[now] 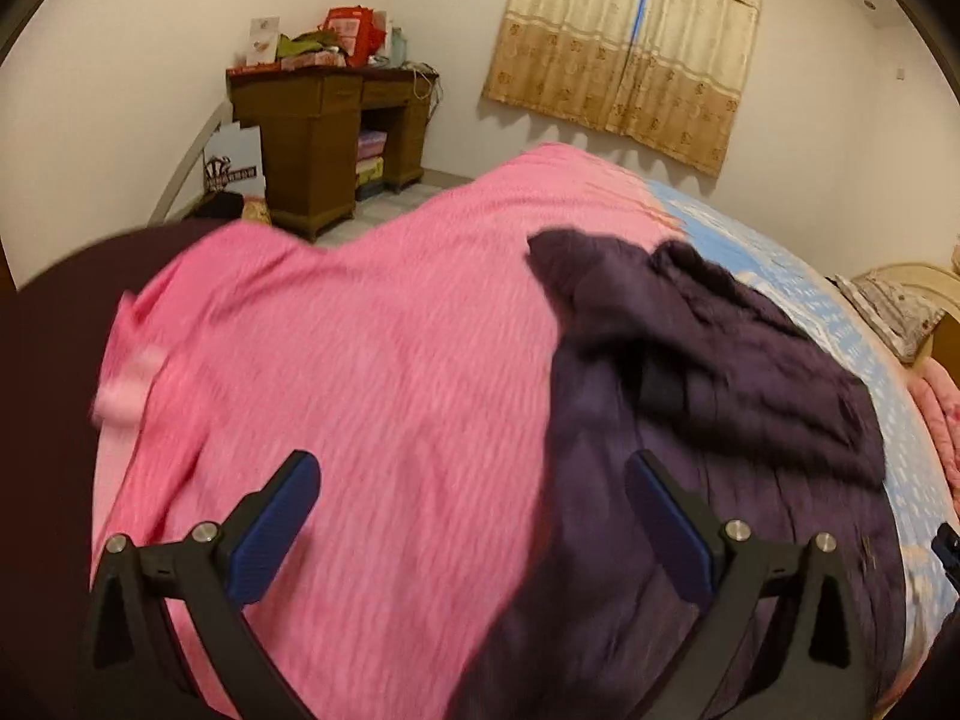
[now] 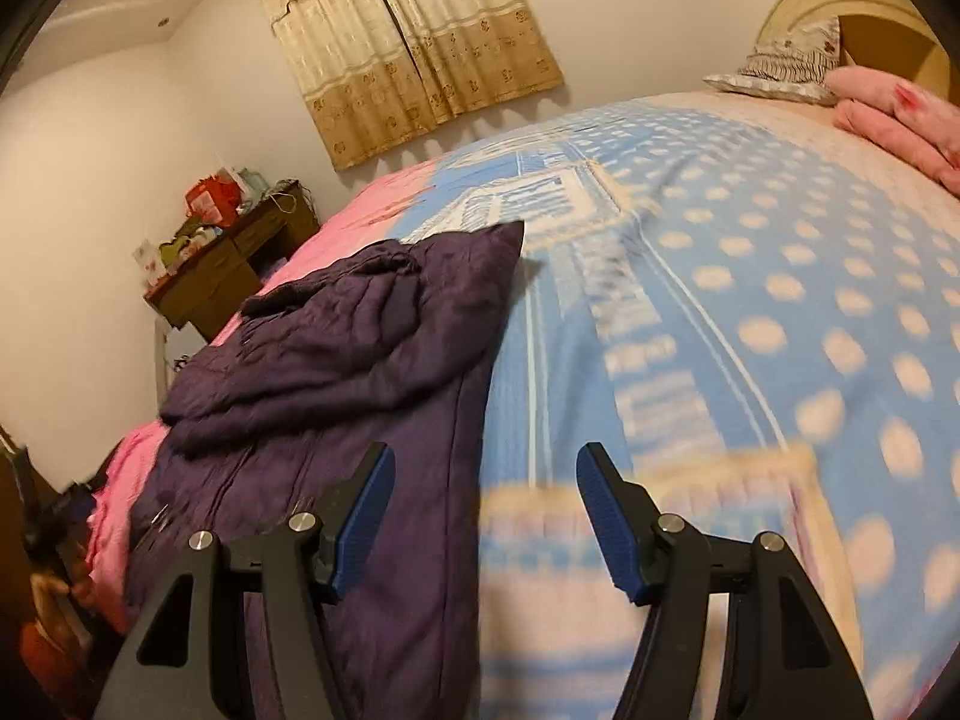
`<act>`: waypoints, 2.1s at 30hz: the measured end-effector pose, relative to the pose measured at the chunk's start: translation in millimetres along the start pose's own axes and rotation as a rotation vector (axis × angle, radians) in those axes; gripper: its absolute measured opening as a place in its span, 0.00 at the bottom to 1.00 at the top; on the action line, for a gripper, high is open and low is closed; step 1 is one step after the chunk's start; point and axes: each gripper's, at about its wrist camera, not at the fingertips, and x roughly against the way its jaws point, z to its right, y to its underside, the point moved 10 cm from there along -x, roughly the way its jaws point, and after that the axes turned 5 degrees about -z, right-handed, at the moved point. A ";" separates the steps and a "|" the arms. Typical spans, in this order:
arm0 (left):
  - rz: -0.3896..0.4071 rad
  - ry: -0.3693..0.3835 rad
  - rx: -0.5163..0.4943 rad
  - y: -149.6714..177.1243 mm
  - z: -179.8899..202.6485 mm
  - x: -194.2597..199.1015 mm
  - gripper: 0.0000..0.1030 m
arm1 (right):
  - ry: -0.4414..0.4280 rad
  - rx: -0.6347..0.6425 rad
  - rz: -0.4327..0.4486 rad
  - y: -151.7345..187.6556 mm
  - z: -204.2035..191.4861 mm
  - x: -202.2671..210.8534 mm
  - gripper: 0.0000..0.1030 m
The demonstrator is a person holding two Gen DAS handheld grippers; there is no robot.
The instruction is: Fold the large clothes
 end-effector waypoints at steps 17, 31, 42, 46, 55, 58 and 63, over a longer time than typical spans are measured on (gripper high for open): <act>-0.079 0.143 -0.153 87.2 35.2 15.3 0.85 | -0.092 0.024 -0.118 97.1 -28.7 24.2 0.62; -0.099 0.192 -0.183 115.8 53.2 17.2 0.80 | -0.111 0.083 -0.224 148.4 -48.8 9.2 0.62; -0.103 0.126 -0.220 119.3 52.6 15.3 0.49 | -0.035 0.170 -0.243 152.5 -58.0 2.3 0.37; -0.144 0.286 -0.054 104.9 42.9 30.3 0.40 | -0.221 -0.026 -0.258 140.5 -55.4 13.1 0.30; -0.134 0.422 -0.010 55.9 71.2 64.8 0.34 | -0.500 -0.113 -0.169 76.6 -89.2 40.7 0.25; -0.121 0.486 0.039 17.7 80.5 71.2 0.00 | -0.563 -0.127 -0.146 47.3 -101.5 39.7 0.24; 0.021 0.392 0.020 -66.9 86.8 73.0 0.01 | -0.587 -0.129 -0.106 -17.8 -118.1 16.4 0.24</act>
